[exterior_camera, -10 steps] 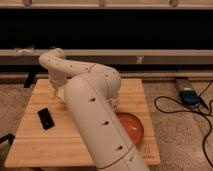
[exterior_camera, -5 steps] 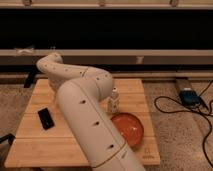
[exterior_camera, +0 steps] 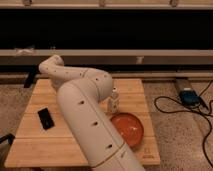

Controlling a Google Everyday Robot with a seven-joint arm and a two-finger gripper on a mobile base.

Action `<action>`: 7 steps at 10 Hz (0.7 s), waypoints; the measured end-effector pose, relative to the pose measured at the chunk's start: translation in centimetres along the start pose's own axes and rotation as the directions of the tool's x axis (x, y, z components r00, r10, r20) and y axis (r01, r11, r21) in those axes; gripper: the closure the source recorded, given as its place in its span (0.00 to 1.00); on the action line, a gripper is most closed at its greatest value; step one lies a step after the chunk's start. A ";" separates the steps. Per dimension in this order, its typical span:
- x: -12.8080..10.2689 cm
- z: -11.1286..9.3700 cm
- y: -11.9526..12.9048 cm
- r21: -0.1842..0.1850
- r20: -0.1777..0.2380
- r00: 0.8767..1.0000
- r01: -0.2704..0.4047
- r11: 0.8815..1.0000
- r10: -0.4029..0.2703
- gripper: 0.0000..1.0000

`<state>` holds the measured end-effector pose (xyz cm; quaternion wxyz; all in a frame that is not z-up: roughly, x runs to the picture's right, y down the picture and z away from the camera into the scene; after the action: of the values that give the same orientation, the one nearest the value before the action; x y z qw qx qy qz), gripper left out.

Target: Wipe the white sponge on the table

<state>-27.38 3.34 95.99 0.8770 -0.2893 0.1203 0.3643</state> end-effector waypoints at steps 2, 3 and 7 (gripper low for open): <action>-0.1 0.3 -0.2 -0.002 0.001 1.000 -0.008 1.000 0.008 0.63; -0.2 0.3 -0.2 -0.004 0.002 1.000 -0.009 1.000 0.009 0.73; 0.0 0.1 0.4 -0.021 0.003 1.000 -0.005 1.000 0.005 1.00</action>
<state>-27.68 3.61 95.92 0.8731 -0.2975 0.1158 0.3684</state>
